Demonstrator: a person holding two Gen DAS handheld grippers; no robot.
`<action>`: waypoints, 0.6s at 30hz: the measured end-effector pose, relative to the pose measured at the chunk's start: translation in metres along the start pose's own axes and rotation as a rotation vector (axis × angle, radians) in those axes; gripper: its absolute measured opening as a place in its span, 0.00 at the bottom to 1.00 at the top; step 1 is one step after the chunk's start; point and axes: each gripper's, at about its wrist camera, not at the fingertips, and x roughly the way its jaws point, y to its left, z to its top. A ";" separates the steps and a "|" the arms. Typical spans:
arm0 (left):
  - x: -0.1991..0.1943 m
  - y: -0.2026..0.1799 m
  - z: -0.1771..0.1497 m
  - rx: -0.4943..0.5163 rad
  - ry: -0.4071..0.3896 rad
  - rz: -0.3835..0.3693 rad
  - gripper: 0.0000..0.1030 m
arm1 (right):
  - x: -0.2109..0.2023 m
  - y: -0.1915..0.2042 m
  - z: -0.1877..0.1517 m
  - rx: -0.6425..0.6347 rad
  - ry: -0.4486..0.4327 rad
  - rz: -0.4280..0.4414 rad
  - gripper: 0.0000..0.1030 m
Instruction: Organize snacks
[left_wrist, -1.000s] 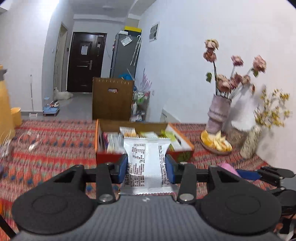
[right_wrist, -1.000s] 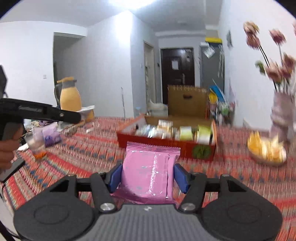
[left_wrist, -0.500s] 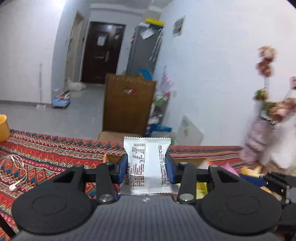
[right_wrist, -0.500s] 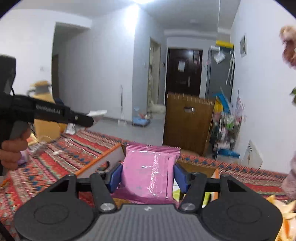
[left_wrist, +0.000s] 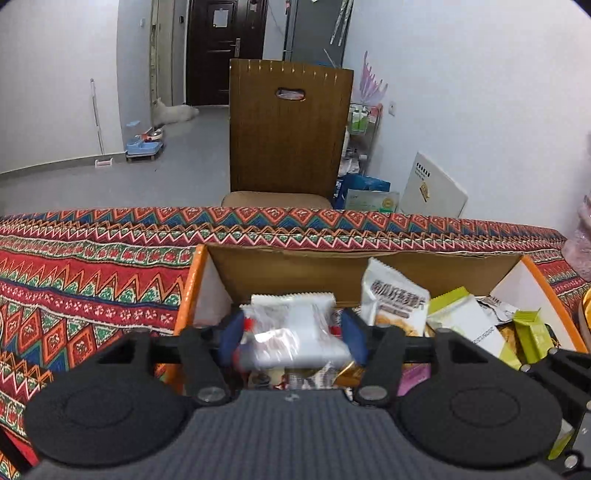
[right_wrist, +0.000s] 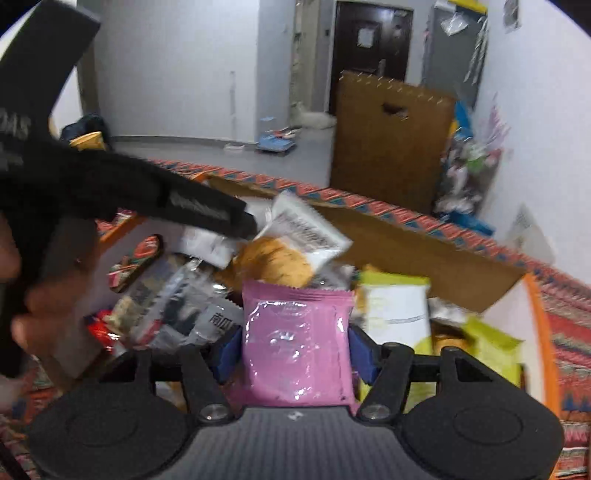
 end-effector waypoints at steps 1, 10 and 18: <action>-0.003 0.002 0.000 -0.011 -0.007 0.000 0.74 | 0.001 -0.001 0.001 -0.002 -0.005 -0.004 0.64; -0.041 0.015 0.004 -0.024 -0.006 -0.024 0.75 | -0.033 -0.007 0.010 0.015 -0.055 -0.027 0.74; -0.145 0.017 0.017 -0.005 -0.071 -0.011 0.78 | -0.114 -0.001 0.024 -0.043 -0.124 -0.093 0.77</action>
